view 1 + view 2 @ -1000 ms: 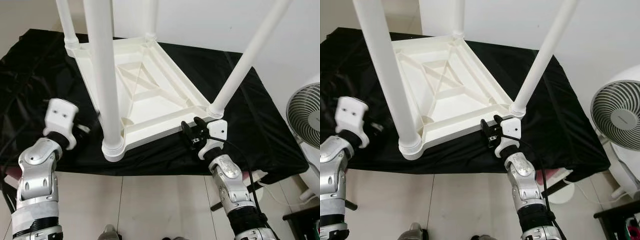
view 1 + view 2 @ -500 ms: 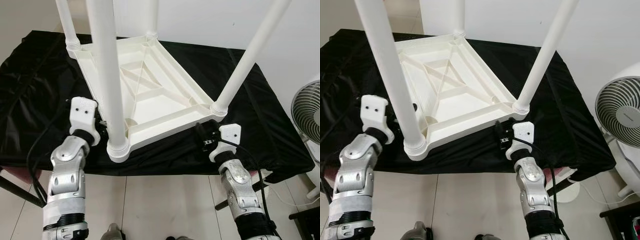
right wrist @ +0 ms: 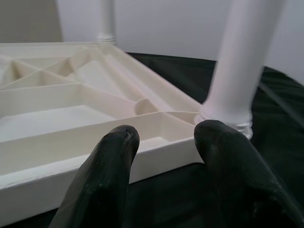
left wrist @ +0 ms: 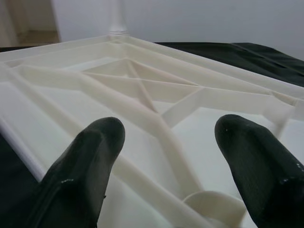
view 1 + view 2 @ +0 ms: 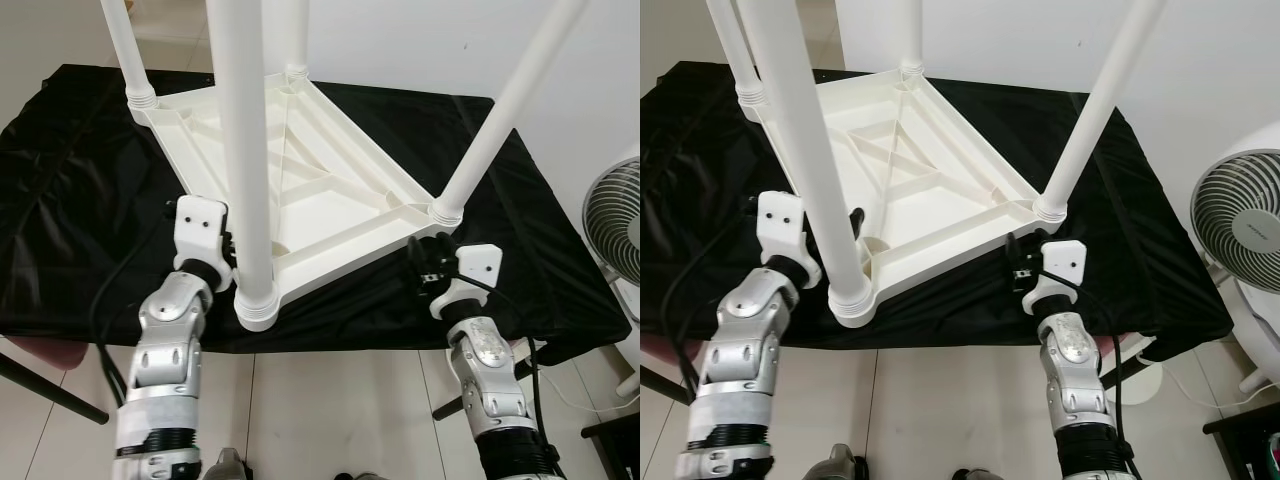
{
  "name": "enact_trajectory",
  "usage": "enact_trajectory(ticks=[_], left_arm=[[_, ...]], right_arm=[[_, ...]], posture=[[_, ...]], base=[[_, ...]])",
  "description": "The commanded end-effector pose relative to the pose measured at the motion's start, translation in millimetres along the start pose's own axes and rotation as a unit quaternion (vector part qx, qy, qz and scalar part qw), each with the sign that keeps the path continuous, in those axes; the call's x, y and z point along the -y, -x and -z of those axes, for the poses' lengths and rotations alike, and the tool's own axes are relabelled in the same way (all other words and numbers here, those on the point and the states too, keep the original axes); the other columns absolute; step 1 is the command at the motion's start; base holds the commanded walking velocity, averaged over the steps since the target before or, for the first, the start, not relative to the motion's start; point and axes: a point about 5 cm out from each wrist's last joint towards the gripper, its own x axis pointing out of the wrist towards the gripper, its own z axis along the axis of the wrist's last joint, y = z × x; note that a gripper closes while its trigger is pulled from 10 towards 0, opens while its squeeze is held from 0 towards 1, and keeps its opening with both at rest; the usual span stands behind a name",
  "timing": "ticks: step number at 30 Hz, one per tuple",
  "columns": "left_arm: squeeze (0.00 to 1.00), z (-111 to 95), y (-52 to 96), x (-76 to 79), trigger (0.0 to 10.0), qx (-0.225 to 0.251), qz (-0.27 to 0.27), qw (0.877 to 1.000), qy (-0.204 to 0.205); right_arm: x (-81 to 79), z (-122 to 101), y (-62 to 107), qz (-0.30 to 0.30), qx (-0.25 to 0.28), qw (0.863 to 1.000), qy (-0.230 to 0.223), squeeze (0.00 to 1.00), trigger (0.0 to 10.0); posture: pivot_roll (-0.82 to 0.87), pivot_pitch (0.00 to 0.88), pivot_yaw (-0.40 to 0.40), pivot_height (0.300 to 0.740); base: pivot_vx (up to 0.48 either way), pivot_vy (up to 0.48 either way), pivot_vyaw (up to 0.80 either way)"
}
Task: Building children table
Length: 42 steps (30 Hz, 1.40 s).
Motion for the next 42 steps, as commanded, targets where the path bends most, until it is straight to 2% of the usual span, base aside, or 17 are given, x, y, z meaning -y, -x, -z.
enact_trajectory(ticks=[1,7,12,25,27,29,30,31,33,35,36,38,41,42], left_arm=[[0.00,-4.0,-4.4,12.2,10.0,0.003,0.017,1.000,0.001],[0.00,-5.0,-6.0,15.7,10.0,0.004,0.014,1.000,0.003],[0.00,-8.5,-8.5,17.9,10.0,0.011,0.007,1.000,0.005],[0.00,-17.7,-12.8,22.9,10.0,0.026,-0.006,1.000,0.012],[0.00,-19.9,-14.4,27.5,10.0,0.030,0.002,0.999,0.012],[0.00,-19.9,-14.4,27.5,10.0,0.030,0.002,0.999,0.012],[0.00,-19.2,-14.7,29.3,10.0,0.029,0.009,1.000,0.003],[0.00,-19.2,-14.7,29.3,10.0,0.029,0.009,1.000,0.003],[0.00,-13.8,-14.3,28.2,10.0,0.020,0.021,0.999,-0.021],[0.00,-13.8,-14.3,28.2,10.0,0.020,0.021,0.999,-0.021],[0.00,-11.8,-13.8,26.4,10.0,0.017,0.027,0.999,-0.034],[0.00,-6.6,-10.9,18.2,10.0,0.007,0.038,0.998,-0.057],[0.00,-3.4,-8.6,12.9,10.0,0.000,0.043,0.997,-0.064],[0.00,-1.7,-7.1,10.9,10.0,-0.004,0.047,0.996,-0.069]], right_arm=[[15.2,-3.4,3.2,0.037,0.007,0.999,0.004,0.00,10.0],[30.4,-6.3,3.0,0.083,0.012,0.996,0.012,0.00,10.0],[52.9,-6.7,4.7,0.156,0.008,0.987,0.033,0.00,10.0],[58.0,-3.5,5.7,0.190,0.003,0.981,0.029,0.00,10.0],[46.7,-3.6,3.5,0.152,0.004,0.988,0.015,0.00,10.0],[46.7,-3.6,3.5,0.152,0.004,0.988,0.015,0.00,10.0],[36.7,-3.5,2.7,0.116,0.003,0.993,0.005,0.00,10.0],[36.7,-3.5,2.7,0.116,0.003,0.993,0.005,0.00,10.0],[11.3,-3.0,3.2,0.022,-0.005,1.000,-0.018,0.00,10.0],[11.3,-3.0,3.2,0.022,-0.005,1.000,-0.018,0.00,10.0],[0.9,-3.6,4.2,-0.016,-0.008,0.999,-0.026,0.00,10.0],[-8.6,-3.1,5.0,-0.054,-0.016,0.998,-0.029,0.00,10.0],[-10.9,-3.2,4.2,-0.068,-0.019,0.997,-0.031,0.00,10.0],[-13.6,-4.9,3.4,-0.084,-0.016,0.996,-0.035,1.00,10.0]], posture=[[0.09,0.080,-0.015,0.740],[0.09,0.072,-0.013,0.740],[0.09,0.062,-0.011,0.740],[0.09,0.048,-0.007,0.740],[0.09,0.044,-0.005,0.740],[0.09,0.044,-0.005,0.740],[0.09,0.043,-0.005,0.740],[0.09,0.043,-0.005,0.740],[0.09,0.051,-0.009,0.740],[0.09,0.051,-0.009,0.740],[0.10,0.057,-0.018,0.740],[0.10,0.061,-0.024,0.740],[0.11,0.066,-0.031,0.740],[0.11,0.070,-0.037,0.740]], base=[[0.000,0.000,0.00],[0.000,0.000,0.00],[0.000,0.000,0.00],[0.000,0.000,0.00],[0.000,0.000,0.00],[0.000,0.000,0.00],[0.000,0.000,0.00],[0.000,0.000,0.00],[0.000,0.000,0.00],[0.000,0.000,0.00],[0.000,0.000,0.00],[0.000,0.000,0.00],[0.000,0.000,0.00],[0.000,0.000,0.00]])
